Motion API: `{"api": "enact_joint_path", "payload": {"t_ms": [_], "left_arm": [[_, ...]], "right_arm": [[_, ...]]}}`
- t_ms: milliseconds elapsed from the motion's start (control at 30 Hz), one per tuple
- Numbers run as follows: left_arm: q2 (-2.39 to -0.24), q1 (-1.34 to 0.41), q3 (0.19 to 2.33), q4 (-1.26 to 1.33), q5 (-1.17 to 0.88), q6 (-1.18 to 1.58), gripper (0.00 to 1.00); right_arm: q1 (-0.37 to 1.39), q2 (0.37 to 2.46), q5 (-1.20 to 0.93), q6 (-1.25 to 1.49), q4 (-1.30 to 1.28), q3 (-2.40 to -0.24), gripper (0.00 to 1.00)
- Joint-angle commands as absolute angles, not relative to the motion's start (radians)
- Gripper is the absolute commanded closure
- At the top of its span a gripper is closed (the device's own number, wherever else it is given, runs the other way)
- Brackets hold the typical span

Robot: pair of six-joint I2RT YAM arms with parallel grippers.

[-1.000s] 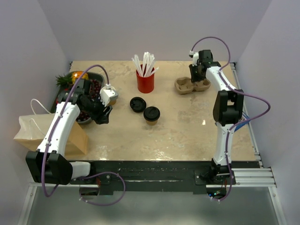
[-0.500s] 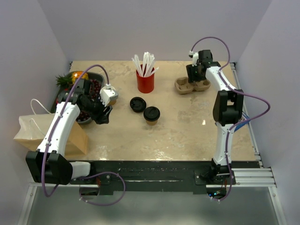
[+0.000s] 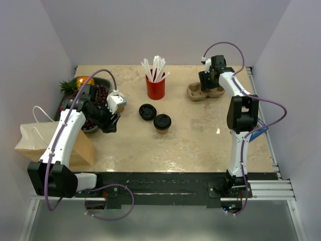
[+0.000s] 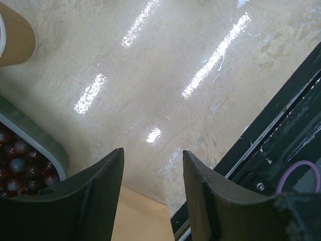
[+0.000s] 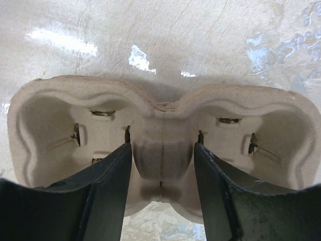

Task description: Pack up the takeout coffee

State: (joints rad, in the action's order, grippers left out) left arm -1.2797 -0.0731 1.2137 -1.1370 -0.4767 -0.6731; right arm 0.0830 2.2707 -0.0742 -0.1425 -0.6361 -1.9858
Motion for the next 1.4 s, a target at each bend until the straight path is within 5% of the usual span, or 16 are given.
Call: {"api": "enact_joint_path", "payload": {"t_ms": [0,1000,1100,1200,1267,1300,1367], "left_arm": [[-1.273,-0.069,1.223,-1.114,-0.5,-0.669,0.45],[-1.295,-0.069,1.203,-1.095,-0.525,-0.693,0.45],[-1.293,-0.069,1.207,-1.098,-0.525,-0.695,0.46],[-1.289,-0.069,1.21,-1.101,-0.525,-0.698,0.46],[-1.287,-0.069,1.212,-1.103,-0.525,-0.7,0.46],[-1.287,-0.069,1.212,-1.103,-0.526,-0.699,0.46],[-1.287,-0.069,1.21,-1.101,-0.529,-0.699,0.46]], "right_arm": [[0.084,2.27,-0.081,-0.138,-0.63,-2.028,0.45],[0.097,2.122,-0.014,-0.153,-0.646,-1.99,0.54],[0.08,2.164,-0.046,-0.123,-0.675,-2.05,0.47],[0.122,2.1,-0.013,-0.197,-0.643,-1.947,0.53],[0.126,2.1,-0.159,-0.146,-0.658,-1.966,0.41],[0.07,2.13,-0.242,-0.102,-0.716,-2.062,0.44],[0.113,2.062,-0.082,-0.234,-0.634,-1.99,0.57]]}}
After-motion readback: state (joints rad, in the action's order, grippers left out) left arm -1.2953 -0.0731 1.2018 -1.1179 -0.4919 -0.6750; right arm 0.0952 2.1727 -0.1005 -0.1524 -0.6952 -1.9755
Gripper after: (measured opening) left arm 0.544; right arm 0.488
